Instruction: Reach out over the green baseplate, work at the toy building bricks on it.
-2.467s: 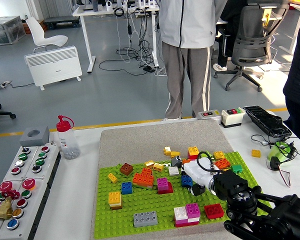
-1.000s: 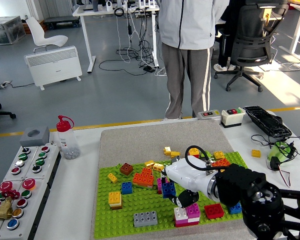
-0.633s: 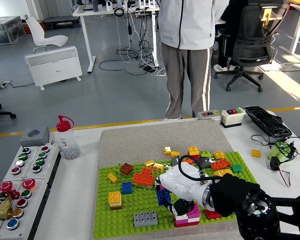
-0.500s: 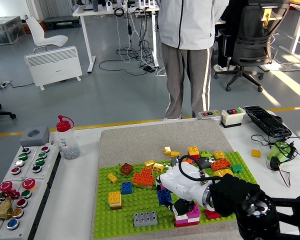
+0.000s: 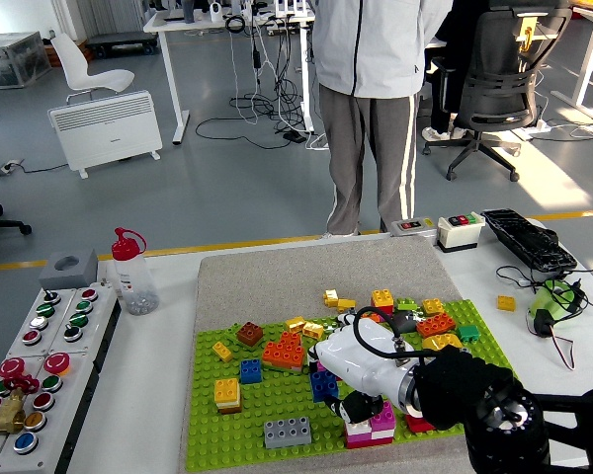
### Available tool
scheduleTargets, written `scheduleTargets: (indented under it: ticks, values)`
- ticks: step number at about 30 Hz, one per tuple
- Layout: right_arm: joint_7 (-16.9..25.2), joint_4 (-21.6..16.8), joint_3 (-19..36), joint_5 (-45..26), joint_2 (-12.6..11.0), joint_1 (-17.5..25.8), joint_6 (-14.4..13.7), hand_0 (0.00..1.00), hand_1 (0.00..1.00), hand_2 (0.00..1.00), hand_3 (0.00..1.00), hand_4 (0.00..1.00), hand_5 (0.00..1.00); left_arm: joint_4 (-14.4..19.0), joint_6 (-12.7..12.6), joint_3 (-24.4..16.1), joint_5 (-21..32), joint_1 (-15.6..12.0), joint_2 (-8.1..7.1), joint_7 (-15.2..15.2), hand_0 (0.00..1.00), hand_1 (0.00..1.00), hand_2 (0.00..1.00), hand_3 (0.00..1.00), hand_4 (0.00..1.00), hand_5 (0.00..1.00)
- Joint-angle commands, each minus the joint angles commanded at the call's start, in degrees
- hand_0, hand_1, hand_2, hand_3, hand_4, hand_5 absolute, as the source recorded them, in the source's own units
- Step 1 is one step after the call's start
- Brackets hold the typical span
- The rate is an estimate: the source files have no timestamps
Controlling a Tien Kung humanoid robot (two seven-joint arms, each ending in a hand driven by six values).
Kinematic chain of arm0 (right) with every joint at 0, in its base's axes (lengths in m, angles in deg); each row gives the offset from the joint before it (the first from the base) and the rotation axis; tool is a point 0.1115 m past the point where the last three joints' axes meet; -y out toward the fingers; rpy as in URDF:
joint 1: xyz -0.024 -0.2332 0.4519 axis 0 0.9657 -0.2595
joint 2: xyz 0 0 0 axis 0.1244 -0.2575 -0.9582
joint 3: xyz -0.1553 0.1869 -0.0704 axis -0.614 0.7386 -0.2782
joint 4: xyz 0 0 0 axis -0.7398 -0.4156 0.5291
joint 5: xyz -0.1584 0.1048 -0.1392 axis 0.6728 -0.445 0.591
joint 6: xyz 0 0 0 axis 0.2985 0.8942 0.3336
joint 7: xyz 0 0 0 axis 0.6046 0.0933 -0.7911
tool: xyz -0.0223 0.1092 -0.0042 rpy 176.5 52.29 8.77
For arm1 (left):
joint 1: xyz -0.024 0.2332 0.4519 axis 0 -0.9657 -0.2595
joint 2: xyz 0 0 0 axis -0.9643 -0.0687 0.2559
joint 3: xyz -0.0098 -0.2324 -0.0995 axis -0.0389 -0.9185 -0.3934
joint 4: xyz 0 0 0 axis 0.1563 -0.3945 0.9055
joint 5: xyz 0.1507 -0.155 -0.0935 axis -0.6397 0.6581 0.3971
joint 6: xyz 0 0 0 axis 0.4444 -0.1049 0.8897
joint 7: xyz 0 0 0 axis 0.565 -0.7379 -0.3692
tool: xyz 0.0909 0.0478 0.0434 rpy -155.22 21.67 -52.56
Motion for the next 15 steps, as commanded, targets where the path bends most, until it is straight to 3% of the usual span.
scheduleTargets:
  ticks: [15]
  values:
    - [1.27, 3.64, -2.38, 0.05, 0.67, 1.1, -0.54, 0.998, 0.793, 0.567, 0.582, 0.514, 0.211, 0.0, 0.08, 0.2, -0.11, -0.19, -0.03, -0.04, 0.726, 0.761, 0.766, 0.669, 0.477, 0.998]
